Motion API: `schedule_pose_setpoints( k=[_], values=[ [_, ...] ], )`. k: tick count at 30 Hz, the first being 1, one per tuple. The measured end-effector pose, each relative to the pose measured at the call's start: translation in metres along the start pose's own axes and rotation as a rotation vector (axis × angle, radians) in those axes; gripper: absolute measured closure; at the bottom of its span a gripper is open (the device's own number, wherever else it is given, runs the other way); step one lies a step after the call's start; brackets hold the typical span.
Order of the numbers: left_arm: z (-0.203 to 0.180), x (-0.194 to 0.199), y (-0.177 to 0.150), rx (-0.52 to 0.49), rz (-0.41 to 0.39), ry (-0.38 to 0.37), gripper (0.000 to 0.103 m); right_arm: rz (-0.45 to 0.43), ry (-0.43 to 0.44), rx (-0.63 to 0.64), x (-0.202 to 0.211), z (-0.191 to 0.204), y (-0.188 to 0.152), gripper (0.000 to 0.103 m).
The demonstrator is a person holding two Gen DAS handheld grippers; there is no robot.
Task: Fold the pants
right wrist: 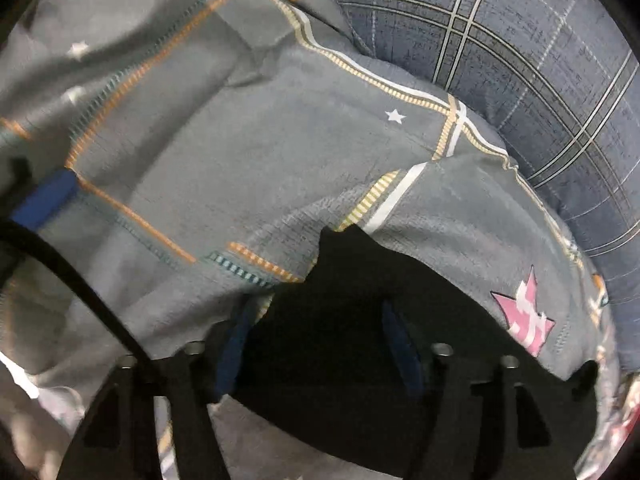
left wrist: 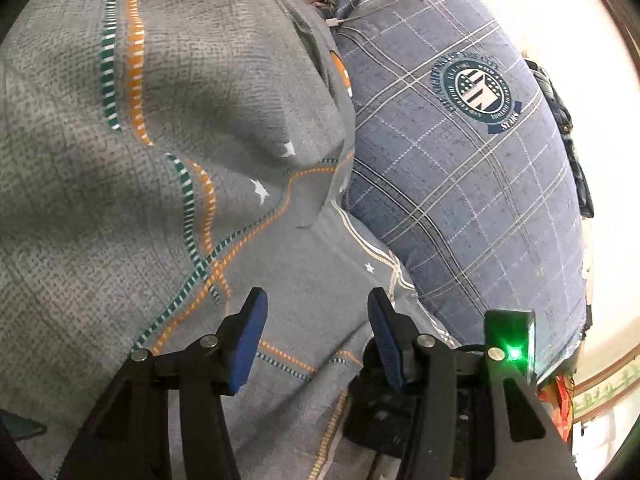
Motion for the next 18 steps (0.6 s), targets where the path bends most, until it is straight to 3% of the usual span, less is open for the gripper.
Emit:
schedule_pose_setpoints(
  k=[1,3,8,12,18],
  values=[
    [-0.001,0.001,0.000,0.002,0.002,-0.010,0.053,-0.010,0.003,-0.005,0.004,-0.001,-0.001,0.079],
    [-0.004,0.002,0.000,0.001,0.001,-0.024,0.053,-0.018,0.060,-0.044,0.014,-0.007,-0.005,0.091],
    [-0.017,-0.008,-0.013,-0.023,0.054,-0.068,0.052,-0.079,0.090,-0.108,0.040,-0.032,-0.015,0.094],
    [-0.041,-0.027,-0.038,-0.088,0.160,-0.129,0.052,-0.117,0.129,-0.175,0.057,-0.055,-0.020,0.094],
    [-0.068,-0.059,-0.088,-0.149,0.319,-0.164,0.052,-0.162,0.198,-0.311,0.073,-0.098,-0.034,0.094]
  ],
)
Point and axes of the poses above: each gripper's, at about its wrist camera, not at the fingertips, and x roughly against the way its jaws point, z to its left, y to its top, the point moved 8 cm from there along -x, roughly the way its jaws point, and after that the axes turned 3 degrees about -y, right-handed, at the moved point
